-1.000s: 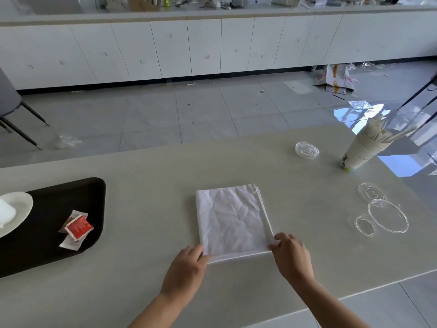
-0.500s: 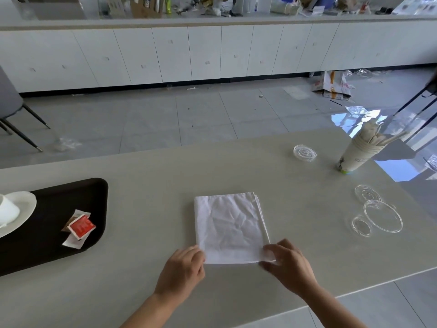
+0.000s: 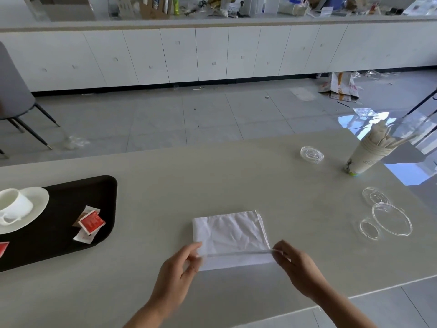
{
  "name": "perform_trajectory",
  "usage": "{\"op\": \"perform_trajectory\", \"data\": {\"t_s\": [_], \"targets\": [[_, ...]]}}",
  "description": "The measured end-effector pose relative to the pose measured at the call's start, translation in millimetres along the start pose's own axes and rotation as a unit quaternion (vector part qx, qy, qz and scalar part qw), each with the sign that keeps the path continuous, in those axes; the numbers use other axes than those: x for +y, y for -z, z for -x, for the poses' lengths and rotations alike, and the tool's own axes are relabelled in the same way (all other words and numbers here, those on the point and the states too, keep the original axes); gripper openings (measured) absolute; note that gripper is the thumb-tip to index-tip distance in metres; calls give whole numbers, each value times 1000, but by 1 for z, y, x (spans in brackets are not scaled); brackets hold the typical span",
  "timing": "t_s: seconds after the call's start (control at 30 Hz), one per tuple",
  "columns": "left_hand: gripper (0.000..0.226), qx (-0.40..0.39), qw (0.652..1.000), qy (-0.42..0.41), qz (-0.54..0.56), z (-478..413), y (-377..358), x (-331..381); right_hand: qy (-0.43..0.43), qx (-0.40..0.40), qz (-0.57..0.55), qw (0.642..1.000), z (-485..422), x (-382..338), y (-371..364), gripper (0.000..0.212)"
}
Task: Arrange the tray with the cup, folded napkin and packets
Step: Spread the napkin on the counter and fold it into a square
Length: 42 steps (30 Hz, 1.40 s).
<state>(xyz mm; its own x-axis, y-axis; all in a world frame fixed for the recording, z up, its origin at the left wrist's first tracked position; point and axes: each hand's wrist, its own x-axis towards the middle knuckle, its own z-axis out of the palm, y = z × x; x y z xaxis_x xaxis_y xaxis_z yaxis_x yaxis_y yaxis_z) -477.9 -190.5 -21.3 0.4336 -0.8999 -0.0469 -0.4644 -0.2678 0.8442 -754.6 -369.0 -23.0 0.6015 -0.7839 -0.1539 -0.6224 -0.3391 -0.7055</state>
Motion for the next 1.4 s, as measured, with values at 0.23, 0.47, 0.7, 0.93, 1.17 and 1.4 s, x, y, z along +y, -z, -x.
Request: {"op": "perform_trajectory", "data": {"t_s": [0.23, 0.47, 0.7, 0.93, 1.17, 1.4], "targets": [[41, -61, 994, 60, -66, -12, -7, -4, -24, -29, -44, 998, -37, -15, 8, 18], [34, 44, 992, 101, 64, -33, -14, 1, -77, 46, -30, 996, -63, -13, -6, 18], [72, 0, 993, 110, 48, -59, -23, -8, -111, 89, -3, 990, -76, -8, -18, 19], [34, 101, 987, 88, -86, -63, -33, -6, -76, 122, 100, 985, -87, -1, -28, 14], [24, 120, 982, 69, -129, -54, -38, -14, -77, 128, 116, 982, -94, -2, -34, 10], [22, 111, 978, 52, -167, -54, -37, -17, -80, 129, 117, 981, -95, -2, -34, 11]]}}
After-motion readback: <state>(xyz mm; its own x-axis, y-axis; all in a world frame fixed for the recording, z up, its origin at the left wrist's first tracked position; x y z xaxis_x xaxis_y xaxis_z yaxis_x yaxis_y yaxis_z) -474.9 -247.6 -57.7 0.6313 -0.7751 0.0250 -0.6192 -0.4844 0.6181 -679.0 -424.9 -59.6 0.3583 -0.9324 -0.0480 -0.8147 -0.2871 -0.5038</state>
